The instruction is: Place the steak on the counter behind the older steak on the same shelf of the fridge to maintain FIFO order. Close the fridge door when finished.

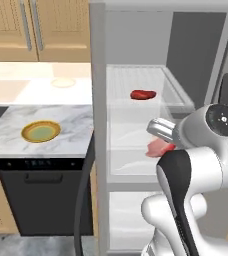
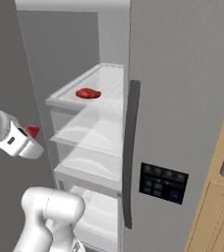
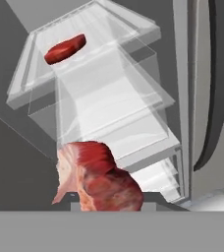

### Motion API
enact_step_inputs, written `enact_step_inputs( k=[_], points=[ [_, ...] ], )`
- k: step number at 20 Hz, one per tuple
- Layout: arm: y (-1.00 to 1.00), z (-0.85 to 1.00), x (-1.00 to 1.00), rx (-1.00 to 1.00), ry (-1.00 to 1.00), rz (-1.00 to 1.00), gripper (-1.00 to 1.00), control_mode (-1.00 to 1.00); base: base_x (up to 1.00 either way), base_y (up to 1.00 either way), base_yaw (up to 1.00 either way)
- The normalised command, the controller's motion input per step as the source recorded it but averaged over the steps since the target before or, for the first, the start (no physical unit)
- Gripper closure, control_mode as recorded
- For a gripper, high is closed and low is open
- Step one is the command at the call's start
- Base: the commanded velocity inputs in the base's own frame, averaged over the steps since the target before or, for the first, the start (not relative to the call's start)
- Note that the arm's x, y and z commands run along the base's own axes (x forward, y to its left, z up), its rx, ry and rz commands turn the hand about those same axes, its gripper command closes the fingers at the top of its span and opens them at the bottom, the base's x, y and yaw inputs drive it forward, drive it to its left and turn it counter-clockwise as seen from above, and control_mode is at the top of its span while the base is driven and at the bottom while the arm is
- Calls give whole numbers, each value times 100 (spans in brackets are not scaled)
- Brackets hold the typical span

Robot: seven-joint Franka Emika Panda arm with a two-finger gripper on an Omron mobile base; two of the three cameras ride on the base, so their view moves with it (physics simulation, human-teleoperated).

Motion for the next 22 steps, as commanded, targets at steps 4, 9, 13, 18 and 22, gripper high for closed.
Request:
enact_step_inputs(
  k=[4,9,13,18,22],
  points=[
    [0,0,0,0,0,0,100,100,34,-64,18],
    [0,0,0,0,0,0,100,100,54,-21,11],
    [0,0,0,0,0,0,100,100,59,0,4],
    [0,19,-7,0,-7,1,100,-100,-7,-1,1],
    [-5,86,0,0,-19,4,100,-100,0,0,0]
  ],
)
